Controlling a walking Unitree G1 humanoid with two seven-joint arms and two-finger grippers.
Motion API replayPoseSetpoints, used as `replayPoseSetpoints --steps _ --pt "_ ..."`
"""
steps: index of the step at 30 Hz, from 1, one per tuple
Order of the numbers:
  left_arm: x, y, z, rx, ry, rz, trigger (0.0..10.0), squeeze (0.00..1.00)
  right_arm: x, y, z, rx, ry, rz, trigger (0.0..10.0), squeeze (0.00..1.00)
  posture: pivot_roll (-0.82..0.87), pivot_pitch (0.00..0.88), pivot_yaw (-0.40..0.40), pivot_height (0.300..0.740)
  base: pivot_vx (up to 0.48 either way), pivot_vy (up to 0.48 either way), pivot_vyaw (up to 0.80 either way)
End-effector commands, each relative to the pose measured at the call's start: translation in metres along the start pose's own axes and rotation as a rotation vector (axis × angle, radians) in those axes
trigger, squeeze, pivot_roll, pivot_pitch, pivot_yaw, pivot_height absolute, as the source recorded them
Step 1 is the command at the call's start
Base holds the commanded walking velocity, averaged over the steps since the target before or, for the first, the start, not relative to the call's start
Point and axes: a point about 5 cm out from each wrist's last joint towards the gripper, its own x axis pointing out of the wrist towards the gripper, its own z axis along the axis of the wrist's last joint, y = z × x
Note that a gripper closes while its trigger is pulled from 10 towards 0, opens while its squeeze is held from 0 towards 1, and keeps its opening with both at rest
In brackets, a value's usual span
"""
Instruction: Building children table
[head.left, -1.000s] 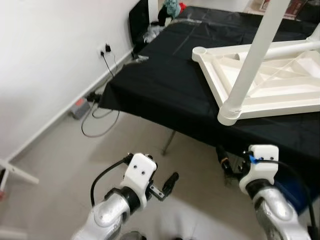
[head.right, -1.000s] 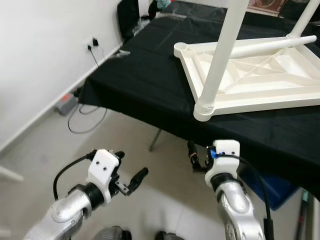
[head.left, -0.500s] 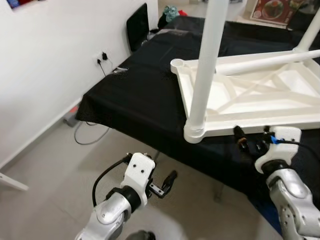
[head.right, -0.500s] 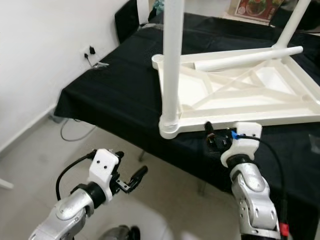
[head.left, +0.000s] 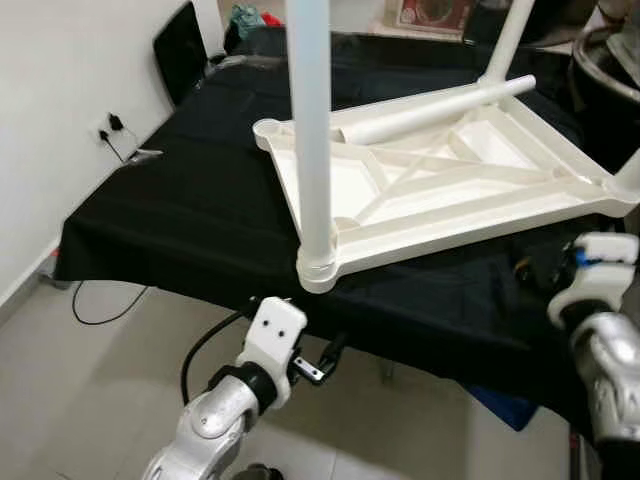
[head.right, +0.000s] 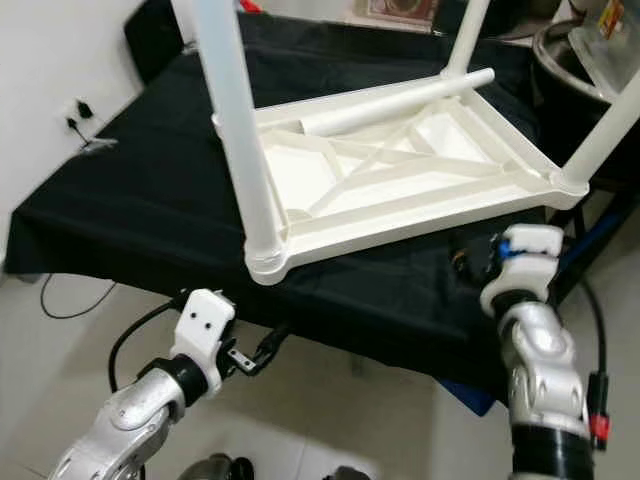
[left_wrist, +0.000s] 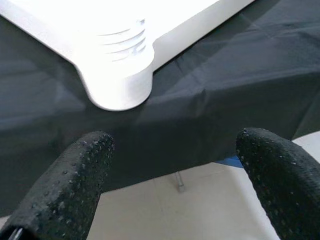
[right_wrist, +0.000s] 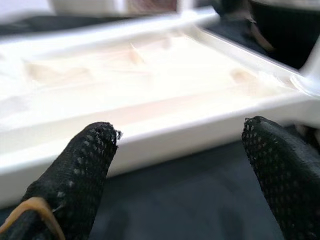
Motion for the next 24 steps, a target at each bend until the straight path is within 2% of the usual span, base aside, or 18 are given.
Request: replayPoseSetpoints --steps 1,2,3,4,5,6,8,10,13,14,16,17,19,20,23,24 --pt "-0.001 0.0 -0.003 0.004 0.006 -0.004 10.0 0.0 -0.001 0.013 -0.012 0.028 0.06 0.126 10.0 1.0 0.16 0.187 -0.008 0.74 0.0 0.0 0.0" --pt "-0.001 -0.001 -0.003 0.006 0.008 -0.005 10.0 0.0 0.0 0.018 -0.013 0.018 0.076 0.179 10.0 0.92 0.16 0.187 -0.01 0.74 0.0 0.0 0.0" --pt "-0.001 -0.001 -0.003 0.006 0.008 -0.005 10.0 0.0 0.0 0.018 -0.013 0.018 0.076 0.179 10.0 0.92 0.16 0.187 -0.01 0.74 0.0 0.0 0.0" --pt "-0.001 -0.001 -0.003 0.006 0.009 -0.007 10.0 0.0 0.0 0.02 -0.016 0.006 0.108 0.226 10.0 0.37 0.16 0.185 -0.009 0.74 0.0 0.0 0.0" --pt "-0.001 -0.001 -0.003 0.008 0.01 -0.011 10.0 0.0 0.0 0.021 -0.018 -0.035 0.137 0.269 10.0 0.0 0.16 0.188 -0.008 0.74 0.0 0.0 0.0" --pt "-0.001 -0.001 -0.003 0.008 0.01 -0.011 10.0 0.0 0.0 0.021 -0.018 -0.035 0.137 0.269 10.0 0.0 0.16 0.188 -0.008 0.74 0.0 0.0 0.0" --pt "-0.003 -0.006 -0.001 0.03 0.003 -0.061 10.0 0.0 0.0 0.018 -0.019 -0.088 0.164 0.372 10.0 0.0 0.15 0.186 -0.01 0.74 0.0 0.0 0.0" --pt "-0.004 -0.008 -0.001 0.034 0.006 -0.086 10.0 0.0 0.001 0.014 -0.017 -0.076 0.179 0.4 10.0 0.0 0.16 0.189 -0.012 0.74 0.0 0.0 0.0" --pt "-0.008 -0.012 -0.001 0.04 0.009 -0.119 10.0 0.0 0.002 0.008 -0.009 0.005 0.2 0.506 10.0 0.0 0.16 0.188 -0.007 0.74 0.0 0.0 0.0" --pt "-0.008 -0.012 -0.001 0.04 0.009 -0.119 10.0 0.0 0.002 0.008 -0.009 0.005 0.2 0.506 10.0 0.0 0.16 0.188 -0.007 0.74 0.0 0.0 0.0" --pt "-0.008 -0.012 -0.003 0.031 0.01 -0.124 10.0 0.0 -0.002 0.01 -0.004 0.041 0.205 0.648 10.0 0.0 0.16 0.191 -0.005 0.74 0.0 0.0 0.0" --pt "-0.008 -0.012 -0.003 0.031 0.01 -0.124 10.0 0.0 -0.002 0.01 -0.004 0.041 0.205 0.648 10.0 0.0 0.16 0.191 -0.005 0.74 0.0 0.0 0.0" --pt "-0.008 -0.012 -0.004 0.026 0.008 -0.13 10.0 0.0 -0.003 0.013 -0.001 0.075 0.216 0.747 10.0 0.0 0.16 0.194 0.0 0.74 0.0 0.0 0.0" --pt "-0.008 -0.012 -0.004 0.026 0.008 -0.13 10.0 0.0 -0.003 0.013 -0.001 0.075 0.216 0.747 10.0 0.0 0.16 0.194 0.0 0.74 0.0 0.0 0.0" --pt "-0.011 -0.014 -0.001 0.026 -0.004 -0.14 10.0 0.0 0.009 0.021 0.023 0.132 0.13 0.893 10.0 0.0 0.17 0.206 -0.001 0.74 0.0 0.0 0.0" --pt "-0.011 -0.014 -0.001 0.026 -0.004 -0.14 10.0 0.0 0.009 0.021 0.023 0.132 0.13 0.893 10.0 0.0 0.17 0.206 -0.001 0.74 0.0 0.0 0.0"
